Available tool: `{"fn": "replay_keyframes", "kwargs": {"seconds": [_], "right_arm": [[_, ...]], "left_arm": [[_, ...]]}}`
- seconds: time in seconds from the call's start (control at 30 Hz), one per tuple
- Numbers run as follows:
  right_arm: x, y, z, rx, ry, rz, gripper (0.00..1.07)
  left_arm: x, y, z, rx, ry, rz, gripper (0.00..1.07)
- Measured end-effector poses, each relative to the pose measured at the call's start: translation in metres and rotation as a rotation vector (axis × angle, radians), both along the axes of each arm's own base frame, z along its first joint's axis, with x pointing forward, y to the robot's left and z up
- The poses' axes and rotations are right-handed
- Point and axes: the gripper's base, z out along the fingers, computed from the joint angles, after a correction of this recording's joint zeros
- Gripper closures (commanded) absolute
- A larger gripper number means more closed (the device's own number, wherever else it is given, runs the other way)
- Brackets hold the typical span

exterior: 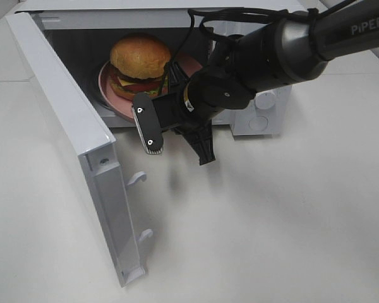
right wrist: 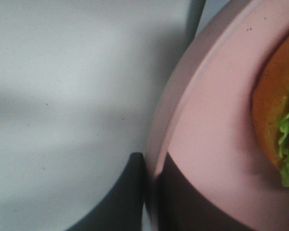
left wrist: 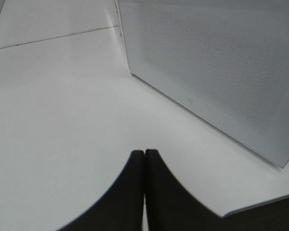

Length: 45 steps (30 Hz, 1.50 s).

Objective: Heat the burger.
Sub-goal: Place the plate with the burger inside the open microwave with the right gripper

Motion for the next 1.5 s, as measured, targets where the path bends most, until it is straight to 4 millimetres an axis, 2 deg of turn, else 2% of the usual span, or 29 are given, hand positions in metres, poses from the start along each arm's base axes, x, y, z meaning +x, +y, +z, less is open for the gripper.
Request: {"fn": "replay_keyframes", "kwargs": {"seconds": [0.27, 0.37, 0.43, 0.53, 0.6, 0.67, 0.7, 1.13, 1.2, 1.3, 1.37, 1.4, 1.43, 1.47, 1.5], "right_arm": [[0.016, 0.017, -0.005, -0.023, 0.134, -0.047, 1.07], [0.018, 0.02, -0.005, -0.017, 0.137, -0.048, 1.07], [0.03, 0.03, -0.001, 0.02, 0.136, -0.068, 1.07], [0.033, 0.031, -0.001, 0.022, 0.141, -0.078, 1.07], [0.053, 0.031, -0.001, 0.041, 0.171, -0.153, 1.07], [0.056, 0.029, -0.002, 0.043, 0.178, -0.168, 1.07], [0.064, 0.028, -0.001, 0.064, 0.182, -0.192, 1.07], [0.071, 0.03, 0.003, 0.164, 0.236, -0.264, 1.07], [0.072, 0.031, 0.003, 0.182, 0.238, -0.284, 0.99], [0.072, 0.031, 0.003, 0.193, 0.237, -0.293, 0.95], [0.073, 0.032, 0.005, 0.235, 0.245, -0.331, 0.8], [0.073, 0.032, 0.005, 0.235, 0.245, -0.331, 0.8], [0.073, 0.032, 0.005, 0.241, 0.249, -0.341, 0.74], [0.073, 0.032, 0.006, 0.254, 0.254, -0.36, 0.65], [0.073, 0.032, 0.006, 0.254, 0.254, -0.36, 0.65]], "left_arm": [[0.0, 0.0, 0.0, 0.0, 0.0, 0.0, 1.06], [0.0, 0.0, 0.0, 0.0, 0.0, 0.0, 1.06], [0.0, 0.0, 0.0, 0.0, 0.0, 0.0, 1.06], [0.0, 0.0, 0.0, 0.0, 0.0, 0.0, 1.06], [0.0, 0.0, 0.0, 0.0, 0.0, 0.0, 1.06], [0.0, 0.0, 0.0, 0.0, 0.0, 0.0, 1.06], [0.0, 0.0, 0.0, 0.0, 0.0, 0.0, 1.06], [0.0, 0.0, 0.0, 0.0, 0.0, 0.0, 1.06], [0.0, 0.0, 0.0, 0.0, 0.0, 0.0, 1.06], [0.0, 0.0, 0.0, 0.0, 0.0, 0.0, 1.06], [0.0, 0.0, 0.0, 0.0, 0.0, 0.0, 1.06], [0.0, 0.0, 0.0, 0.0, 0.0, 0.0, 1.06], [0.0, 0.0, 0.0, 0.0, 0.0, 0.0, 1.06], [0.0, 0.0, 0.0, 0.0, 0.0, 0.0, 1.06], [0.0, 0.0, 0.0, 0.0, 0.0, 0.0, 1.06]]}}
